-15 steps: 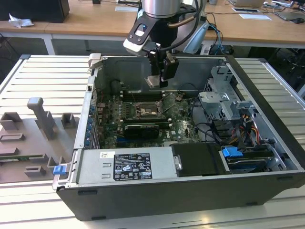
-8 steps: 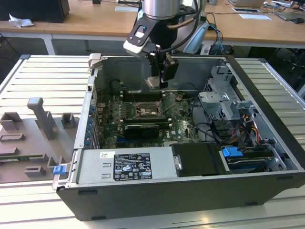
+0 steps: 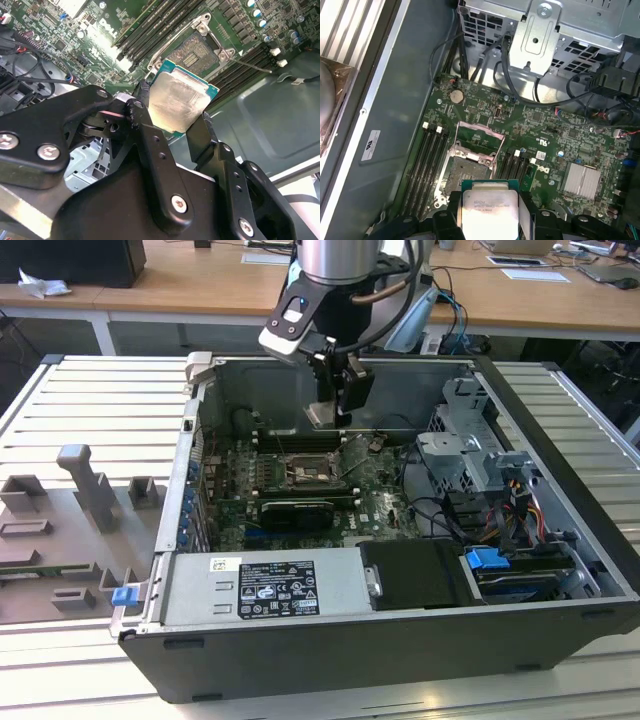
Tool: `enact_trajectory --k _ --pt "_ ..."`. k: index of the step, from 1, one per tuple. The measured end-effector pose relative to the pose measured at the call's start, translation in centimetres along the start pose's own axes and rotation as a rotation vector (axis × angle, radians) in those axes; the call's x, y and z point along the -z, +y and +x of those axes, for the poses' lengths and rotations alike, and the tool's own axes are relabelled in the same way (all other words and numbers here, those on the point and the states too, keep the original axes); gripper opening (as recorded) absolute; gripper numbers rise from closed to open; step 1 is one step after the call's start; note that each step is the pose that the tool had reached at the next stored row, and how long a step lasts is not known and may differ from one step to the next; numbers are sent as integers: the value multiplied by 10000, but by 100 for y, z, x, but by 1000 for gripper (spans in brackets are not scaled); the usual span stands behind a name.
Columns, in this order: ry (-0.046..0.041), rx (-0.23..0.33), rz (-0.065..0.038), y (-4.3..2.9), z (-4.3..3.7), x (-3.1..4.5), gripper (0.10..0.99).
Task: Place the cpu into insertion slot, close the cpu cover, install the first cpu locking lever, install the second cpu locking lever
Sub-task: 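Place the cpu into insertion slot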
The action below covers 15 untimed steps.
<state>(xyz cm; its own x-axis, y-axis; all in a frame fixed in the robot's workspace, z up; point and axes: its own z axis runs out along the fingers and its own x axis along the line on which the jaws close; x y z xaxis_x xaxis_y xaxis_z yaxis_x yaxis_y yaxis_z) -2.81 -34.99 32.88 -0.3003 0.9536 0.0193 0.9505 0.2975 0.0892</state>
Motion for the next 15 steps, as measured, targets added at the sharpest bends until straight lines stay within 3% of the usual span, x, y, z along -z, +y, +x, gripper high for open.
enact_trajectory --k 9,15 --pt "-8 -96 2 -9 -2 -101 537" --pt "-114 -1278 -22 -15 -3 -170 537"
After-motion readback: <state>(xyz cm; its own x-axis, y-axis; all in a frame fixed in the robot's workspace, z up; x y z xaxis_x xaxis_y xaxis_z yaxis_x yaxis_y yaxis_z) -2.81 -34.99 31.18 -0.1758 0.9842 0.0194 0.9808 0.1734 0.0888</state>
